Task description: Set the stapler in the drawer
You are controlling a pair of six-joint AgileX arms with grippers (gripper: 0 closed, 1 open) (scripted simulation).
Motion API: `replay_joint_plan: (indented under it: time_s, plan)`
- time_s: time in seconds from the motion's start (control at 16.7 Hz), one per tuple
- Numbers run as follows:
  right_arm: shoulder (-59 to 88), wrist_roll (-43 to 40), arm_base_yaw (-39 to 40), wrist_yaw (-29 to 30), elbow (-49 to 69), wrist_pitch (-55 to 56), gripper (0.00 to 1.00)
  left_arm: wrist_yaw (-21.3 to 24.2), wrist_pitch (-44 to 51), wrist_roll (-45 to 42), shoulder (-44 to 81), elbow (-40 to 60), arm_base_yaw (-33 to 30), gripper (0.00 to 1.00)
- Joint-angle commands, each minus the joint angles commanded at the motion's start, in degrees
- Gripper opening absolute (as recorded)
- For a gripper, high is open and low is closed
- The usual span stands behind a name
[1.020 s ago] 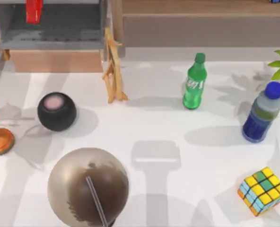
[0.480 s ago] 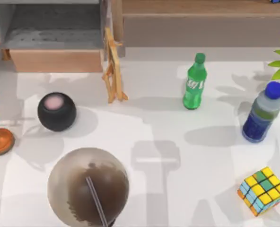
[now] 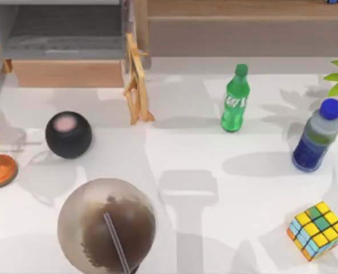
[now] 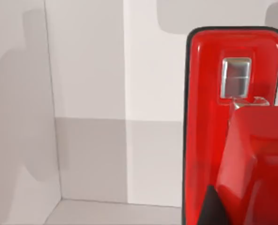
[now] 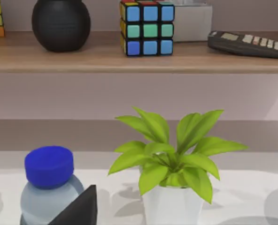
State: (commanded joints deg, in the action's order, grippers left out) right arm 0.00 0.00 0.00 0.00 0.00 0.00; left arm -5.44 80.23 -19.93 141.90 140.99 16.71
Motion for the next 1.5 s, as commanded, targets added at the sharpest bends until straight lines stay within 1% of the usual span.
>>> replay_joint_plan:
  time_s: [0.24,0.42,0.84,1.38,1.5]
  plan:
    - [0.0,0.0,0.0,0.0,0.0,0.0,1.0,4.9,0.7,-1.3,3.5,0.0,2.1,0.0]
    - [0.0,0.0,0.0,0.0,0.0,0.0,1.0,6.6,1.7,-1.6,4.3,-0.4,2.8,0.0]
    - [0.0,0.0,0.0,0.0,0.0,0.0,1.0,6.6,1.5,-1.6,4.2,-0.5,2.5,0.0]
    - [0.0,0.0,0.0,0.0,0.0,0.0,1.0,6.7,-0.8,-1.6,4.1,-3.3,2.8,0.0]
    - [0.0,0.0,0.0,0.0,0.0,0.0,1.0,6.7,-0.8,-1.6,4.1,-3.3,2.8,0.15]
